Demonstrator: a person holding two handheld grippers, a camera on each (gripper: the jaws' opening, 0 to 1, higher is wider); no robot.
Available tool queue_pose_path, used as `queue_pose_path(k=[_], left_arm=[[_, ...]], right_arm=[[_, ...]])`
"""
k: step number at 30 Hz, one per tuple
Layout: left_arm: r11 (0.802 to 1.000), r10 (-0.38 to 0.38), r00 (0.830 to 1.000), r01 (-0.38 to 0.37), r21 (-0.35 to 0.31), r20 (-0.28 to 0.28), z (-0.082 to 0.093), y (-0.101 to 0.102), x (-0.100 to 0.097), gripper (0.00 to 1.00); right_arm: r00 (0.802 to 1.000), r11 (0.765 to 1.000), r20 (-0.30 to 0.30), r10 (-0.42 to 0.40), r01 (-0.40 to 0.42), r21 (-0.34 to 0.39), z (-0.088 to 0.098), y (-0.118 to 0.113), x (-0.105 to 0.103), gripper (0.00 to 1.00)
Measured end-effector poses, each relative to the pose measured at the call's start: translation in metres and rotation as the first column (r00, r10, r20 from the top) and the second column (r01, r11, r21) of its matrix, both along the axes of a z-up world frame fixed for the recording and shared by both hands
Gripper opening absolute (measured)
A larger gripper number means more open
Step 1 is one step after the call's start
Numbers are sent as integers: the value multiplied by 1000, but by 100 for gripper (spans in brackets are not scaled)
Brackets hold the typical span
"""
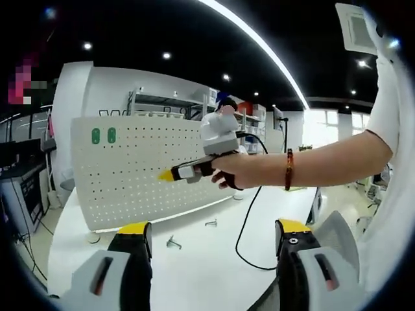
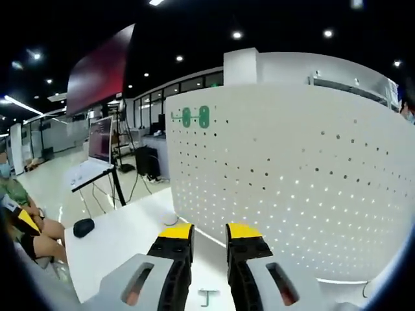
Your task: Insert the hook assembly into the mounting plate slot until the hook locks in place.
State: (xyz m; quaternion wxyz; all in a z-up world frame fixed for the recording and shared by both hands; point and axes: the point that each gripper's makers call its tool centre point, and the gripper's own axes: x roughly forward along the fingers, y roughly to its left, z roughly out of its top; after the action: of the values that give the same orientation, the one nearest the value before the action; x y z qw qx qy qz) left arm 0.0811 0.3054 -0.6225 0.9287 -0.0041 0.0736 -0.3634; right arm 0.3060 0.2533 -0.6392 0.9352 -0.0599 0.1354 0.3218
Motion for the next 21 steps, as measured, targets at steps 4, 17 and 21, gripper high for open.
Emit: queue_pose_path(k=[4,17,21], left_arm=[[1000,16,1000,-16,2,-19,-3,-8,1,80],[998,67,997,-67,-6,-46,-6,-33,3,79],[997,76,996,-77,-3,-52,-6,-39,2,79]], right_arm=[[997,996,-34,65,-66,-53,-12,-1,-5,19],[977,979,-135,163,-177,-100,-50,-15,-9,19],[969,972,-161,188,-207,-114,-62,-18,-10,19]])
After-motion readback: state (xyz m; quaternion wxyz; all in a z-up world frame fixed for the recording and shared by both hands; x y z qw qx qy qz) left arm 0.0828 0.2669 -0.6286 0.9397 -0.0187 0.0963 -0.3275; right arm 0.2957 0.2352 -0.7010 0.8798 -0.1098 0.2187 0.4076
